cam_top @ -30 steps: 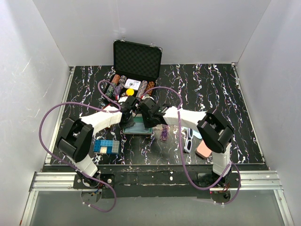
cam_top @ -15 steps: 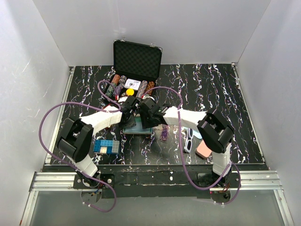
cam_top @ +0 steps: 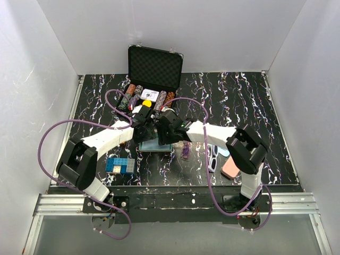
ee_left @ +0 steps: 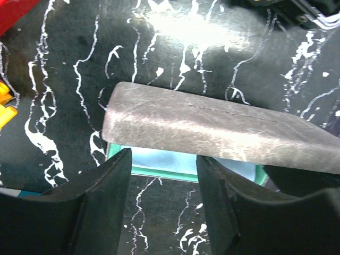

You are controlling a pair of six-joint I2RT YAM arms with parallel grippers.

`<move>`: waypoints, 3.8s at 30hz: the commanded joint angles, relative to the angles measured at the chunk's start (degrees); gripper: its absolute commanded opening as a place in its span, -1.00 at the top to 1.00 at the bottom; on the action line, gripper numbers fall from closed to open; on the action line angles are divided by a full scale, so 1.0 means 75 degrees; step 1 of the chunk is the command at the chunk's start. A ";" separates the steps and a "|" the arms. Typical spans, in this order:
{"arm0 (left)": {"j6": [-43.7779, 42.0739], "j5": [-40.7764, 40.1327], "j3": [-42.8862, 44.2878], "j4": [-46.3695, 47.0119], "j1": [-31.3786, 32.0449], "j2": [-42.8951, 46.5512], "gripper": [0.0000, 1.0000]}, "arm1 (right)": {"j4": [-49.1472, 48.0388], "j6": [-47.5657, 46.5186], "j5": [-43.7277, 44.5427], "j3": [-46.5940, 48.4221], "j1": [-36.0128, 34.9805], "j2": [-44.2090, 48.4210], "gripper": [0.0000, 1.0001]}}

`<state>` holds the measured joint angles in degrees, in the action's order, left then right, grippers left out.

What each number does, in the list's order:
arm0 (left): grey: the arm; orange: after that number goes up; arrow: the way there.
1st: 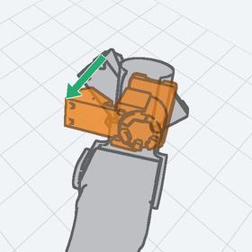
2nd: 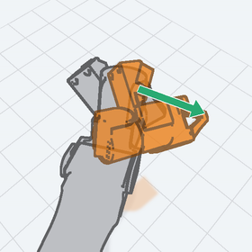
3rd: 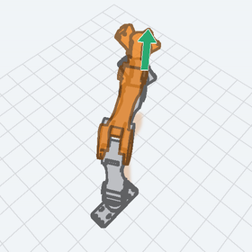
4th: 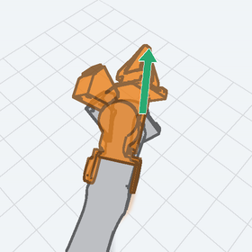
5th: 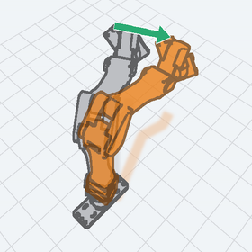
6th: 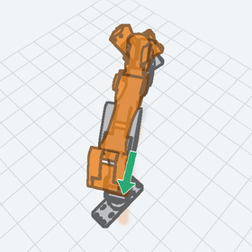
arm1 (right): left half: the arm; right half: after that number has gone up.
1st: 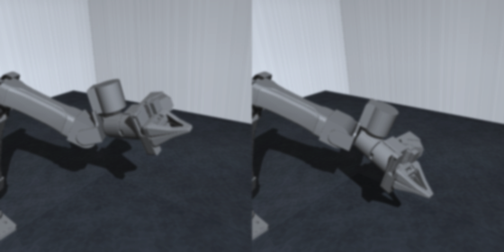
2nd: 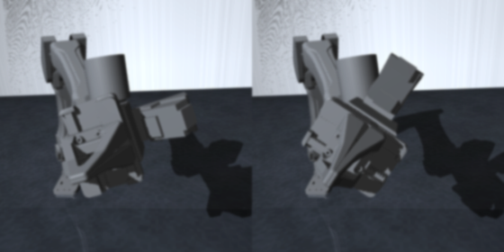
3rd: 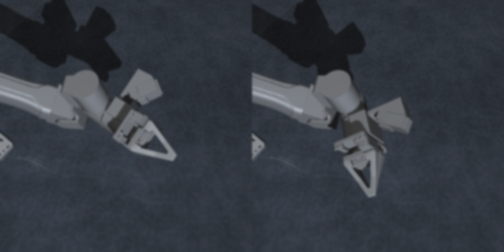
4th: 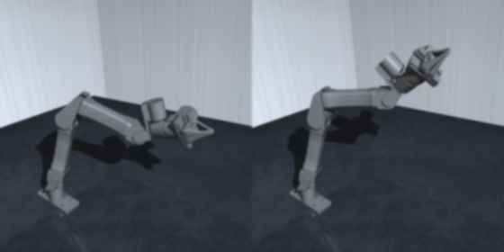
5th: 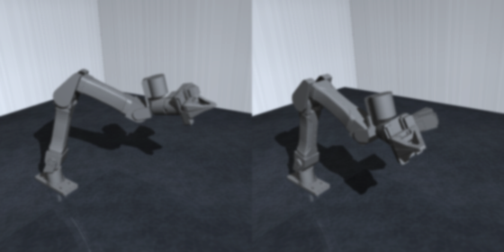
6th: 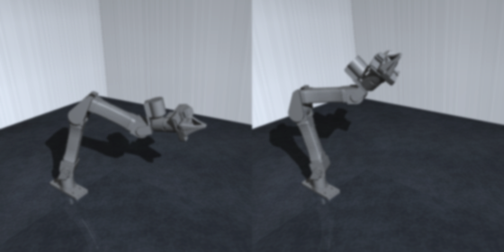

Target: Organize the sunglasses

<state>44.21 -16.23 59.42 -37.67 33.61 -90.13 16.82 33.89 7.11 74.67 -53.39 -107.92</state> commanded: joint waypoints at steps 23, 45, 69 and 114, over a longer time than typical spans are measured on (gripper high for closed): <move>0.0411 0.0394 -0.0504 0.0781 0.0043 -0.0452 0.68 | -0.0928 -0.0194 -0.0056 -0.0722 -0.0323 0.0574 -0.11; 0.0223 0.1085 -0.0376 0.0570 0.0043 0.0742 -0.07 | -0.0965 -0.0511 -0.0269 -0.1108 -0.0335 0.1672 -0.12; 0.0961 0.1133 -0.1840 -0.1457 0.0043 0.5230 -0.96 | -0.1749 0.1095 -0.0889 -0.4437 0.1996 0.4429 -0.79; 0.1337 0.0019 -0.2074 0.0123 -0.0706 0.3181 -0.86 | -0.2442 0.1377 -0.0597 -0.3816 0.2114 0.2330 0.93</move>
<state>55.99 -14.46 43.03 -40.36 30.39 -66.57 -2.81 45.74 2.83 45.34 -37.82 -92.05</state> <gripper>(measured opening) 0.944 0.097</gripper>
